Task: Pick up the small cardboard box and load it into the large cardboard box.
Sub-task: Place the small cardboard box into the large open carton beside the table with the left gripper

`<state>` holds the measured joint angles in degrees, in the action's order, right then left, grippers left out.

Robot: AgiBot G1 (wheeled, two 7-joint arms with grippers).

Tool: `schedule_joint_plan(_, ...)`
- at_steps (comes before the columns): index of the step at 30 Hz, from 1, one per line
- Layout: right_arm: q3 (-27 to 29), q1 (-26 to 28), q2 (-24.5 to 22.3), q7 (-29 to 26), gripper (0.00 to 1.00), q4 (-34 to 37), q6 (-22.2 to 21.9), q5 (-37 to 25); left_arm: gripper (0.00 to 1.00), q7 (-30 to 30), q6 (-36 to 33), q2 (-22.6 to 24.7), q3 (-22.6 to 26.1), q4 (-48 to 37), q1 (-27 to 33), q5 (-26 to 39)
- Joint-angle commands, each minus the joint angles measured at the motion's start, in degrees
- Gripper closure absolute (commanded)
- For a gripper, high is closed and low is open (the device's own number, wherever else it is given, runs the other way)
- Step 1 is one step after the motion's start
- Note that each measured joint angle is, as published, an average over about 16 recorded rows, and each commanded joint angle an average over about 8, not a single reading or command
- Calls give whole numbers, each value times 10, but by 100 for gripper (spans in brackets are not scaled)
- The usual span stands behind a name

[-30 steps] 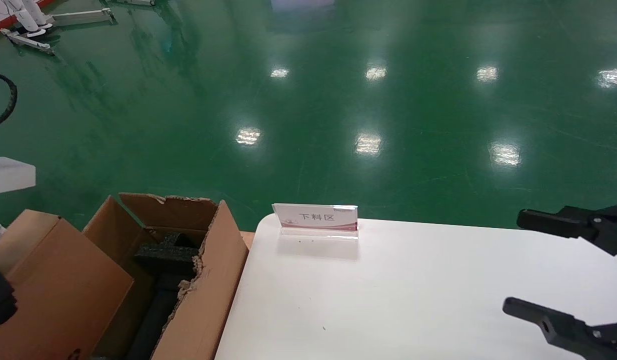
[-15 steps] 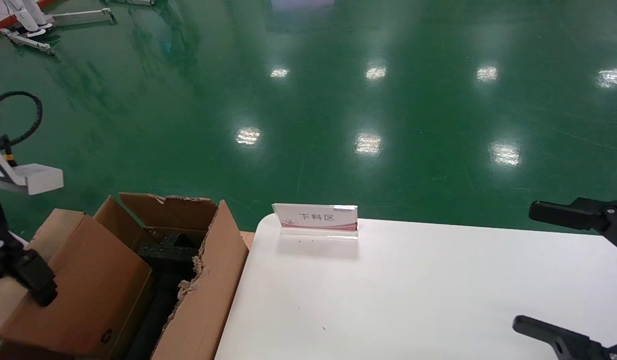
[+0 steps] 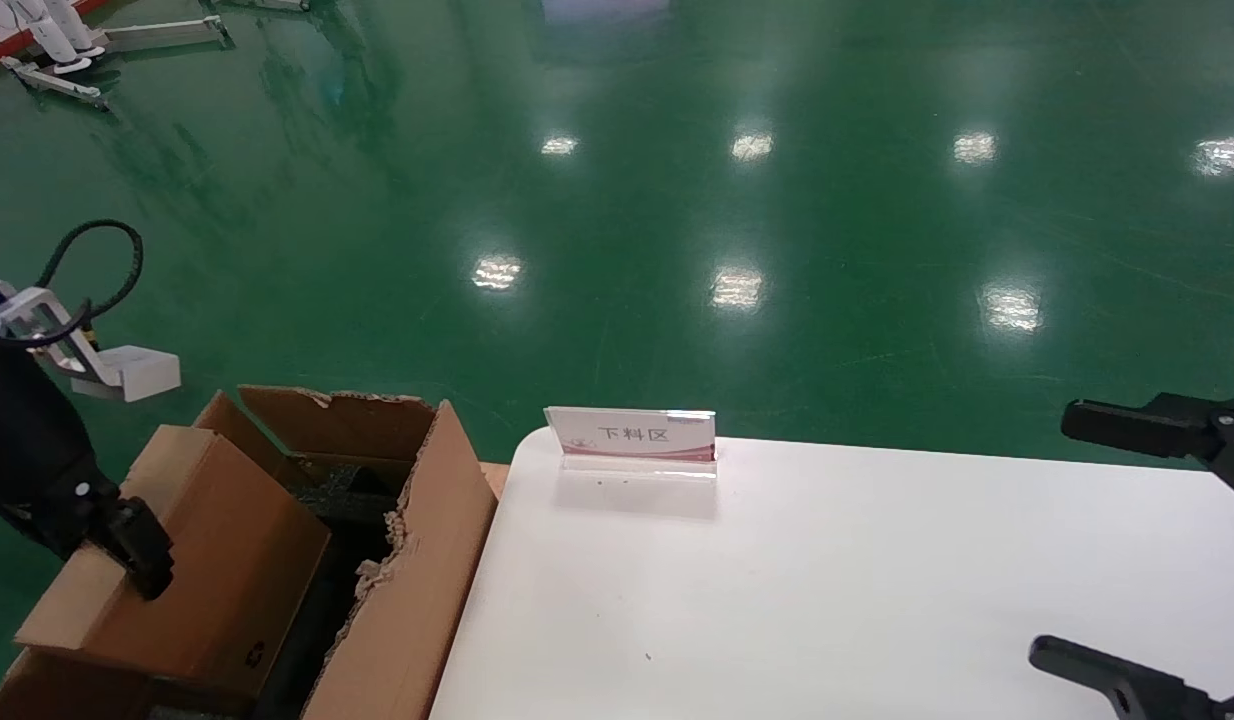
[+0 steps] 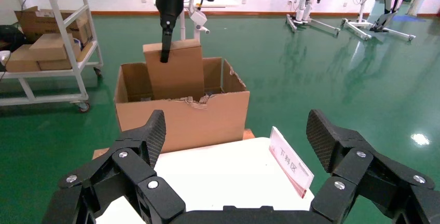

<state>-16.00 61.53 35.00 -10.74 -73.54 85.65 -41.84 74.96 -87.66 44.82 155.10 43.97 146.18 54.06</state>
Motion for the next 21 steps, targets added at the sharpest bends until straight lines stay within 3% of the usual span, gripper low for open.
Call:
schedule_joint_plan(1, 0, 0, 0, 0, 0, 0, 0, 0, 100, -6, 3, 1, -3, -12, -14, -3)
schedule_joint_plan(21, 0, 0, 0, 0, 0, 0, 0, 0, 100, -44, -5, 38, 2, -131, -115, -10)
